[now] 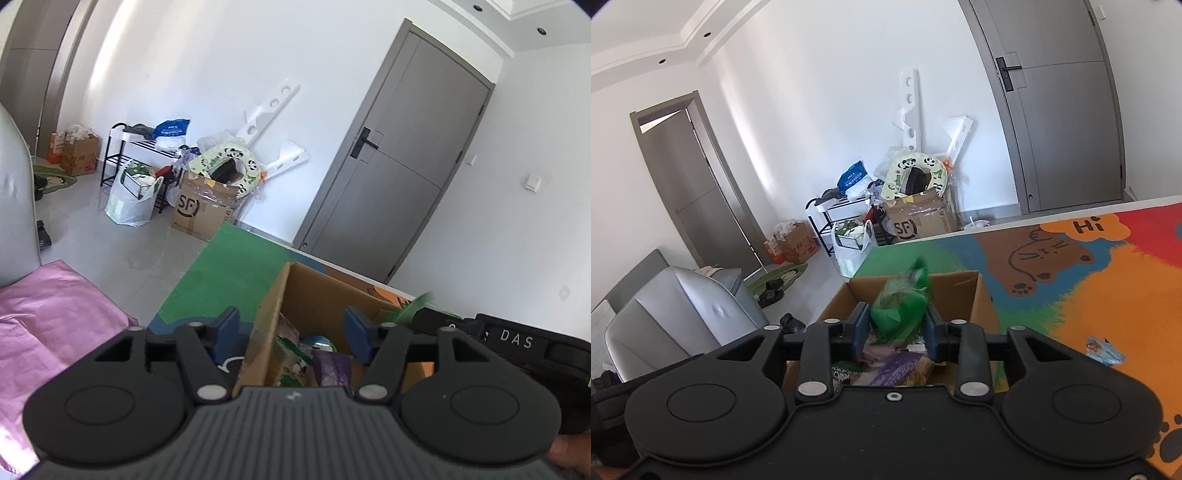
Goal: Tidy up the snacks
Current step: 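Lower both snacks into the cardboard box and open both tools, then move both open tools back toward the blue packet and pastry bar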
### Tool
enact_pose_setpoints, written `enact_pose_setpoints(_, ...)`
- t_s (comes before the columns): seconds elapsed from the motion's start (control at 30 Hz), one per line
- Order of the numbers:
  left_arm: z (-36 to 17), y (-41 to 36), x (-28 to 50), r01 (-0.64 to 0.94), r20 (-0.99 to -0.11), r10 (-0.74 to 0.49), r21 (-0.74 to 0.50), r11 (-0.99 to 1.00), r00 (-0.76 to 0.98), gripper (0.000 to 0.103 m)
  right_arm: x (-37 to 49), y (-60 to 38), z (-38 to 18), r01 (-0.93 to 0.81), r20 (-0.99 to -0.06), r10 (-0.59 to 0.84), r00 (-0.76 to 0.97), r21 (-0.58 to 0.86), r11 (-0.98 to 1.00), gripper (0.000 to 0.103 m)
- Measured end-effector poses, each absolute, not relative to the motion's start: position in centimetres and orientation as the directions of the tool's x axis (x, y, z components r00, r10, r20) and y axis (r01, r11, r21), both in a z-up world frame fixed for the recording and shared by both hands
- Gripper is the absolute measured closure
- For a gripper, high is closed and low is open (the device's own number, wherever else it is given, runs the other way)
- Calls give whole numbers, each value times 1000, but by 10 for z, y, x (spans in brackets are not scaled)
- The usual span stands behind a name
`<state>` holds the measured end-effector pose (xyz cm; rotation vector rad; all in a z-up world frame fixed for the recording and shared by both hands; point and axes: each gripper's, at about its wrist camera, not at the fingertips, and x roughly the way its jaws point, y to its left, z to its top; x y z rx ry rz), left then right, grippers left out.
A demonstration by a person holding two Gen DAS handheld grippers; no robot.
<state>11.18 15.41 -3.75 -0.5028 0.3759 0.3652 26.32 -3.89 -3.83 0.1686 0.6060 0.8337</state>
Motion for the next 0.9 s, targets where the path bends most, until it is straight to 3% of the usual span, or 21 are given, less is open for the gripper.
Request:
enact_pose_setpoints(0.17,-37,151,111,-417,-421,244,-389,822,874,21,260,-47,-37,-627,-435,728,530,376,682,51)
enact_pose_setpoints(0.37,-38,146,111,-412,-411,245,-389,824,878,17,250,-67,-37,-600,-446,697,562,360,714,34)
enact_pose_setpoints(0.43,-38,139,112,-404,-411,239,-382,831,880,16,247,-77,-36,-585,-448,681,579,354,730,21)
enact_pose_setpoints(0.5,-37,131,113,-399,-411,239,-363,842,880,15,244,-87,-35,-572,-445,666,598,345,744,14)
enact_pose_setpoints(0.9,-31,81,127,-308,-428,149,-330,892,891,5,236,-151,-36,-498,-424,604,675,341,797,0)
